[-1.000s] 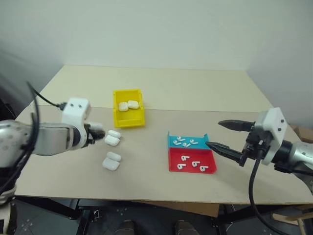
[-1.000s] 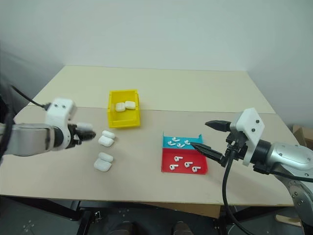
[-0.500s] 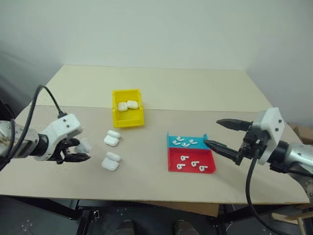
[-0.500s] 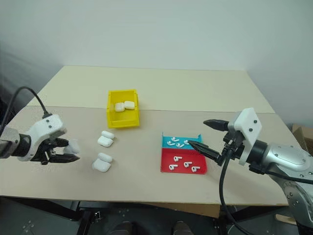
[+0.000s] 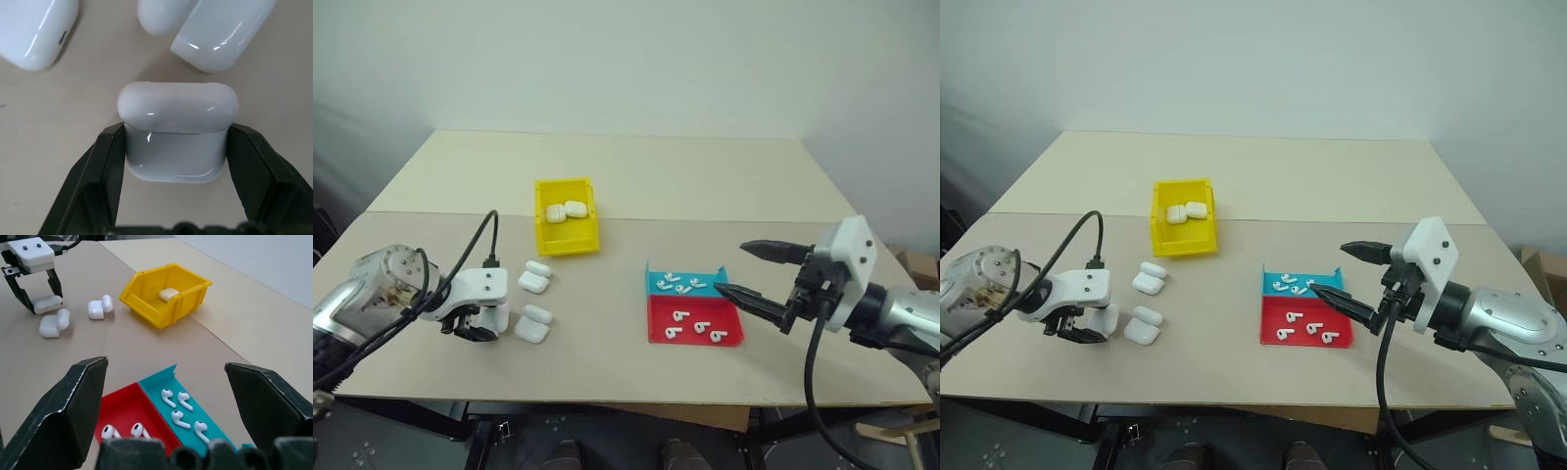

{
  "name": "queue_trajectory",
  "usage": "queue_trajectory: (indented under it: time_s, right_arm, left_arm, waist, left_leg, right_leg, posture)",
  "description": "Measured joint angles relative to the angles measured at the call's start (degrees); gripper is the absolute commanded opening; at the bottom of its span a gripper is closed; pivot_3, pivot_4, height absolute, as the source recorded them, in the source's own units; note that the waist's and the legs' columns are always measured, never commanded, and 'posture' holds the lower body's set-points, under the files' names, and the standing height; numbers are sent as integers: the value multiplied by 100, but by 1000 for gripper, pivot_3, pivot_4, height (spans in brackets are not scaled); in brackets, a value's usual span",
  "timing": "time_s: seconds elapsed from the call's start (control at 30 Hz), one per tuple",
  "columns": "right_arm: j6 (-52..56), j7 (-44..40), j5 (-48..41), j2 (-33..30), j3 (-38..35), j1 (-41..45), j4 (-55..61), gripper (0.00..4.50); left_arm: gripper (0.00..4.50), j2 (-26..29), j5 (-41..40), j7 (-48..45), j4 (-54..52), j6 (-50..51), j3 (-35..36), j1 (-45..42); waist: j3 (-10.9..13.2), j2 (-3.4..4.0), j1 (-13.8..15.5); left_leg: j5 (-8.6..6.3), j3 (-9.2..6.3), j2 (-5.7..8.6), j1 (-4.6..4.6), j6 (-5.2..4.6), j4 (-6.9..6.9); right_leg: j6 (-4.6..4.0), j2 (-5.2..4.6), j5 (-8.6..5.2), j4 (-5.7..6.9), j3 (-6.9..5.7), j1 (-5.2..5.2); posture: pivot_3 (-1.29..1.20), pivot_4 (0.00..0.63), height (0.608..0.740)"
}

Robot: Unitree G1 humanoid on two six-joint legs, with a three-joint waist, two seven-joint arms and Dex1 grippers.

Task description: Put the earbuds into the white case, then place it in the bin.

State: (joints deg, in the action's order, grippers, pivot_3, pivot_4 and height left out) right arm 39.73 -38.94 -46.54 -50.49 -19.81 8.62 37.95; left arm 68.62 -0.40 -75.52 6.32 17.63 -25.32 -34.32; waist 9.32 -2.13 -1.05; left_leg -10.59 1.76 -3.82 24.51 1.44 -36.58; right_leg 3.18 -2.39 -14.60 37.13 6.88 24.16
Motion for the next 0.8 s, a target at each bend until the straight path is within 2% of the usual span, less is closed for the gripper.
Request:
queue_trajectory:
  time_s: [0.1,0.27,0.8]
  right_arm:
    - [86,38,-116,-66,-6,89,2,4500]
    - [205,66,-228,-121,-78,115,20,4500]
    - [323,175,-426,-200,-108,213,24,4500]
  left_arm:
    - [2786,-128,402,-183,213,-188,-54,-182]
    - [4412,-141,662,-364,225,-316,59,-108]
    - [4460,-393,1179,-763,371,-288,292,-133]
  waist:
    - [0,0,3]
    - [-4,4,-43]
    - [-10,12,-136]
  left_leg:
    - [-1,-2,0,-5,-1,-5]
    - [-4,-1,-1,-14,-7,-5]
    - [-6,-2,-1,-15,-11,-8]
  right_leg:
    - [1,0,1,2,0,-7]
    - [2,1,0,8,2,-12]
    - [4,1,0,10,2,-15]
  posture:
    - [0,150,740]
    - [0,150,740]
    - [0,150,740]
